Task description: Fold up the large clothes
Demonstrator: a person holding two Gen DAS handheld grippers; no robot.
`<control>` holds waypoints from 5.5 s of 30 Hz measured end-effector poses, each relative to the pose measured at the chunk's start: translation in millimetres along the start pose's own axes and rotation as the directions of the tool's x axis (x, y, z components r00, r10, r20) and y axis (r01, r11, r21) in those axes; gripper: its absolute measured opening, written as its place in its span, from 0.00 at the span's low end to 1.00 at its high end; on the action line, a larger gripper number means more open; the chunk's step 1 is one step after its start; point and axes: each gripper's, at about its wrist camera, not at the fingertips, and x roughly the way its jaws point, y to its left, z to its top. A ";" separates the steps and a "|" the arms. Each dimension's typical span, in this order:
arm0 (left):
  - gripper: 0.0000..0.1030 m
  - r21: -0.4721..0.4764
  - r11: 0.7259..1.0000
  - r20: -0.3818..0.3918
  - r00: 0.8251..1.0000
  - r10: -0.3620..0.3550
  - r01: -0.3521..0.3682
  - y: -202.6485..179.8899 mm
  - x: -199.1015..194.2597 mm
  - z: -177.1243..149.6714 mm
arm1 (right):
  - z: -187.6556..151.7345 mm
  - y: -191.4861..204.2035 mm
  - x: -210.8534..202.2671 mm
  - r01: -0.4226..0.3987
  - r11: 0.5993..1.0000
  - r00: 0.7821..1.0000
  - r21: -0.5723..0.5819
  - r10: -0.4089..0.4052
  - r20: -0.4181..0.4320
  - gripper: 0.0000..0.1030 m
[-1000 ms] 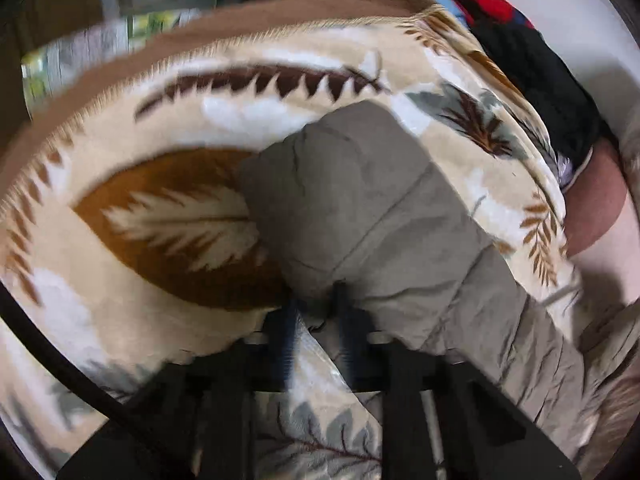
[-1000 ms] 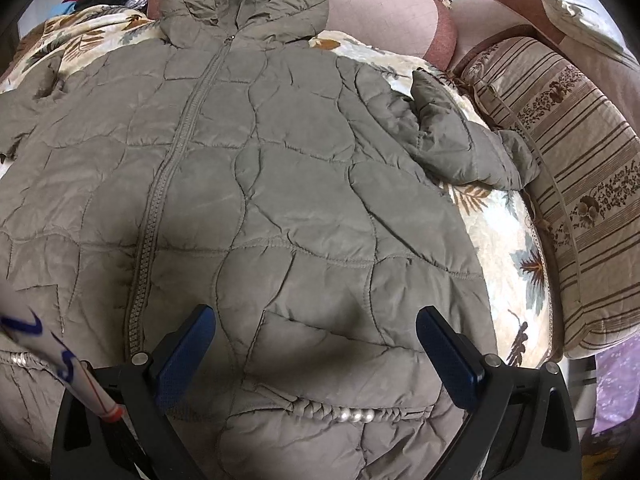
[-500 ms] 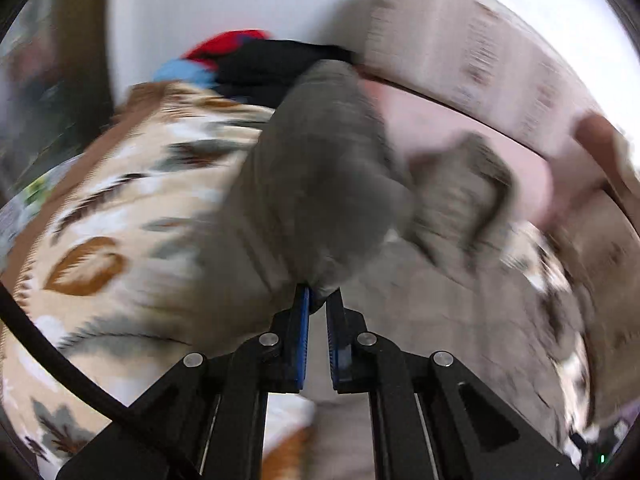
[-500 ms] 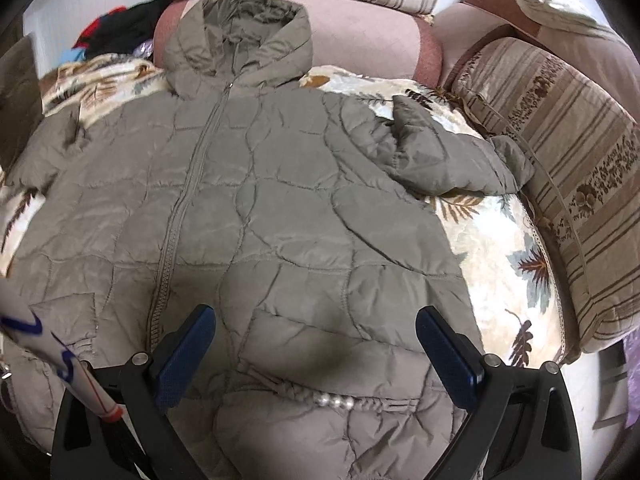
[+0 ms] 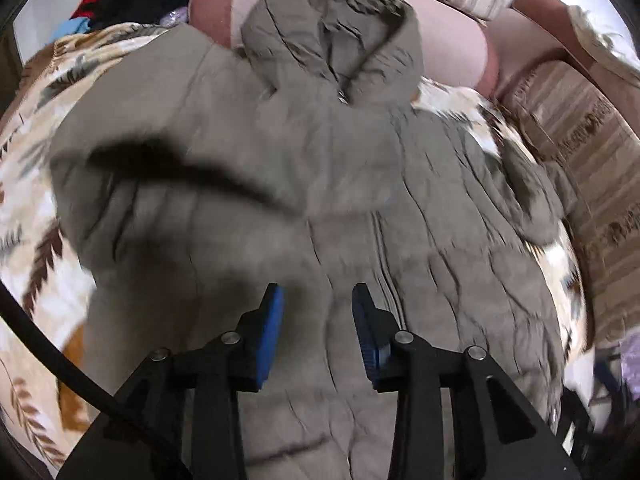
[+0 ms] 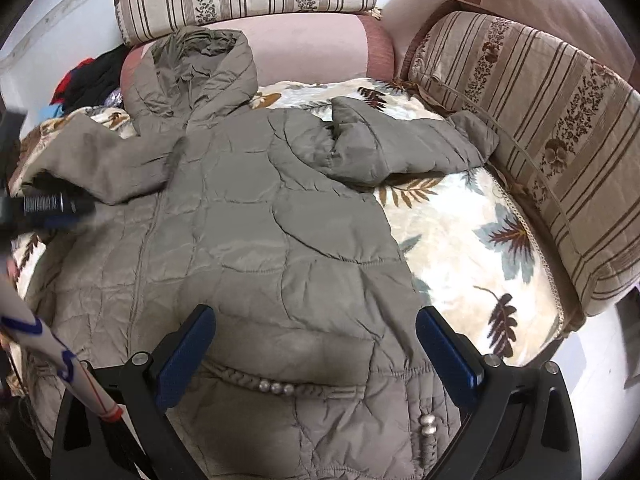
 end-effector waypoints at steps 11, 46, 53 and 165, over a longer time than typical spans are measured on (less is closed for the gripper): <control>0.60 -0.044 0.999 0.179 0.983 0.032 -0.024 39.2 -90.8 -78.2 | 90.3 50.9 108.2 -0.310 0.948 0.949 0.074 0.313 -0.038 0.95; 0.83 -0.039 0.972 0.392 0.892 0.228 -0.231 12.0 -148.2 -102.7 | 130.6 -34.2 124.5 -0.293 0.935 0.956 0.200 0.289 0.053 0.87; 0.83 0.014 0.972 0.329 0.919 0.219 -0.236 -12.5 -127.1 -99.0 | 119.2 -159.5 118.3 -0.061 0.949 0.996 0.309 0.035 0.087 0.89; 0.83 -0.272 0.930 0.153 0.943 0.294 -0.246 126.8 -113.1 -142.0 | 96.2 147.3 90.7 -0.465 0.855 0.885 -0.231 0.456 -0.095 0.79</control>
